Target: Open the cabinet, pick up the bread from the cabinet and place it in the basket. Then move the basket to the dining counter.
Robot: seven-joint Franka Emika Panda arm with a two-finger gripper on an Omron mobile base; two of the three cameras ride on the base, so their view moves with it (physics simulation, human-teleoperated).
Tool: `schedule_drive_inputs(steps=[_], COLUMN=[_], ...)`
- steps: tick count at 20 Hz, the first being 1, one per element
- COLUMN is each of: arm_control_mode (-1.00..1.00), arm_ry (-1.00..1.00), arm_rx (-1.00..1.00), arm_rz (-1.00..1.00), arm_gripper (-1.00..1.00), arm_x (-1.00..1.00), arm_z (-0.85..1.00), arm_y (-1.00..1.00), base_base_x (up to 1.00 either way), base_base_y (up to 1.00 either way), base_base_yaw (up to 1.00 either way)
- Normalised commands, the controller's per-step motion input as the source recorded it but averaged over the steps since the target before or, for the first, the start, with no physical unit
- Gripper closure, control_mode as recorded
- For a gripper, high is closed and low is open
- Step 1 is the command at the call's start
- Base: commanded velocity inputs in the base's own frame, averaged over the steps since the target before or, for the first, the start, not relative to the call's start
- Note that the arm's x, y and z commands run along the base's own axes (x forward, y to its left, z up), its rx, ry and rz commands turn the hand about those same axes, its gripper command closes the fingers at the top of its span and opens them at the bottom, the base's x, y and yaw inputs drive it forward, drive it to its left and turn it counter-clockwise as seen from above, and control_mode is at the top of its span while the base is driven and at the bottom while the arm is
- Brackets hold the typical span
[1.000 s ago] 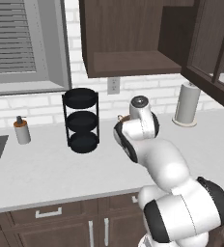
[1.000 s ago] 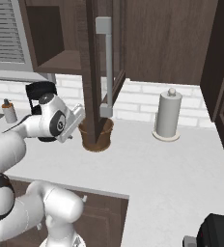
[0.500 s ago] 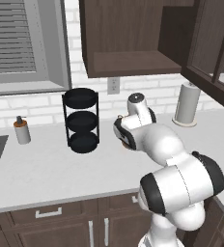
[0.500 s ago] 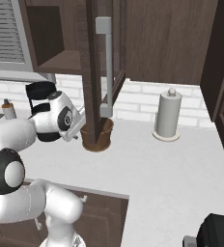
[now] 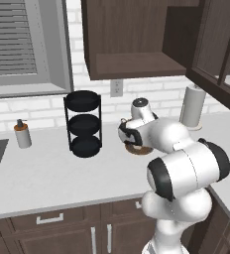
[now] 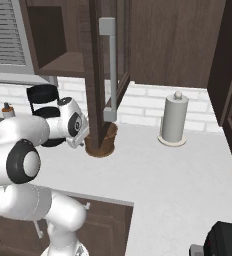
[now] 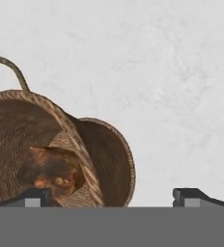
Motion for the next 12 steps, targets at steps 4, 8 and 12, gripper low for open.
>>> schedule_drive_inputs(steps=[4,8,12], arm_control_mode=[-1.00,-1.00,-1.00], arm_ry=[0.02,0.02,0.02], arm_rx=[0.04,0.03,0.01], arm_rz=[0.00,0.00,0.00], arm_gripper=[-1.00,-1.00,-1.00], arm_x=[0.27,0.28,0.23], arm_z=[-0.32,-0.21,-0.15], arm_y=[0.00,0.00,0.01], base_base_x=[0.00,0.00,0.00], base_base_y=[0.00,0.00,0.00], base_base_yaw=[0.00,0.00,0.00])
